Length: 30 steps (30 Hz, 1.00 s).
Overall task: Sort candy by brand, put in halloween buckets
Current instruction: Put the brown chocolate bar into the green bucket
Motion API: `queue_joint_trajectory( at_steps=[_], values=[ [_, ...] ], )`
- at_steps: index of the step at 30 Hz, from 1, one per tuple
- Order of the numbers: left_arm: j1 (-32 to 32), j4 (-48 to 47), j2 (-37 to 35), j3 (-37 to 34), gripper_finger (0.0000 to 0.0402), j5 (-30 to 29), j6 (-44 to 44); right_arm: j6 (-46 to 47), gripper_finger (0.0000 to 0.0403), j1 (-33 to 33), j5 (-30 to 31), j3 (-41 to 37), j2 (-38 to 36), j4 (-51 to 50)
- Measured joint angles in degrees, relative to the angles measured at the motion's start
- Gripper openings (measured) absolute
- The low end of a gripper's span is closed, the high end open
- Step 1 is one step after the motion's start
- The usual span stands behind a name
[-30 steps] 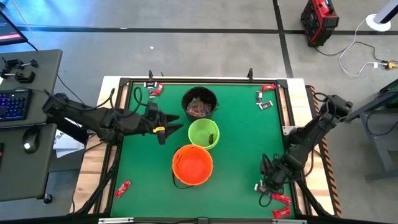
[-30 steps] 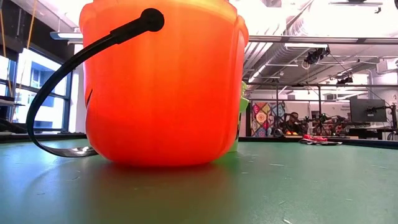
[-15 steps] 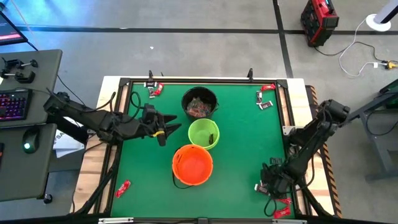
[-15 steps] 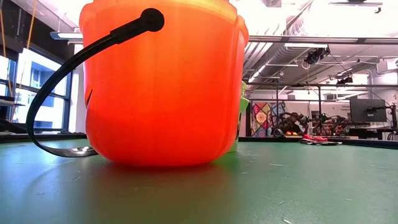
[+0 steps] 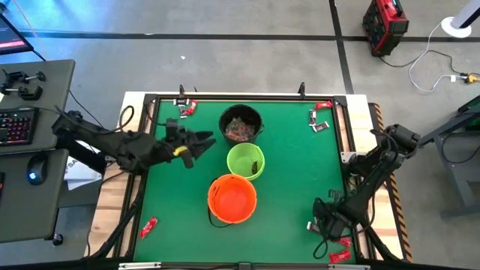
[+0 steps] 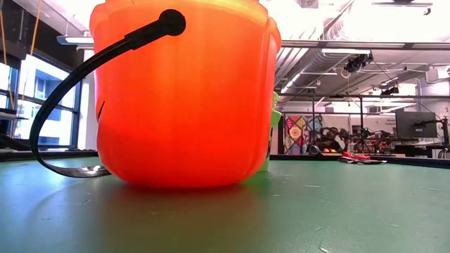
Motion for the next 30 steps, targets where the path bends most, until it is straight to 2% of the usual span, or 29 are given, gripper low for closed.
queue_joint_trajectory(
  at_steps=[1,3,8,11,14,17,19,24,28,30],
  values=[
    [-0.09,1.68,-0.44,-0.01,0.0246,0.08,0.73,-0.07,0.0036,0.0,0.04,1.15,0.0,-0.78],
    [-0.35,6.1,-1.7,-0.02,0.0246,0.79,1.04,-1.0,0.0013,0.0,0.2,3.64,0.0,-3.58],
    [-1.1,16.97,-6.72,-0.02,0.0246,5.68,6.19,-3.82,0.0015,-0.77,3.17,13.25,-0.04,-15.74],
    [-1.9,17.93,-9.84,0.0,0.0246,6.52,12.41,-5.62,0.0005,-3.29,10.42,20.3,-0.1,-22.76],
    [-2.47,16.07,-12.09,0.02,0.0246,6.03,16.99,-7.84,0.0007,-8.02,20.61,25.77,-0.2,-24.69],
    [-2.47,12.78,-12.73,0.02,0.0246,4.36,18.91,-13.06,0.0003,-14.47,29.6,28.5,-0.22,-20.98],
    [-2.45,9.96,-12.67,0.02,0.0246,2.96,18.83,-19.08,0.0003,-19.42,32.79,28.62,-0.22,-15.53],
    [-2.45,2.99,-11.16,0.02,0.0246,0.77,11.99,-36.3,0.0003,-31.96,33.33,26.35,-0.18,0.68],
    [-2.45,-0.37,-10.01,0.02,0.0246,1.59,7.65,-44.1,0.0003,-40.06,32.69,25.97,-0.17,6.62],
    [-2.45,-0.65,-9.55,0.02,0.0246,1.95,6.85,-47.23,0.0003,-43.08,30.32,25.96,-0.17,9.03]
  ],
)
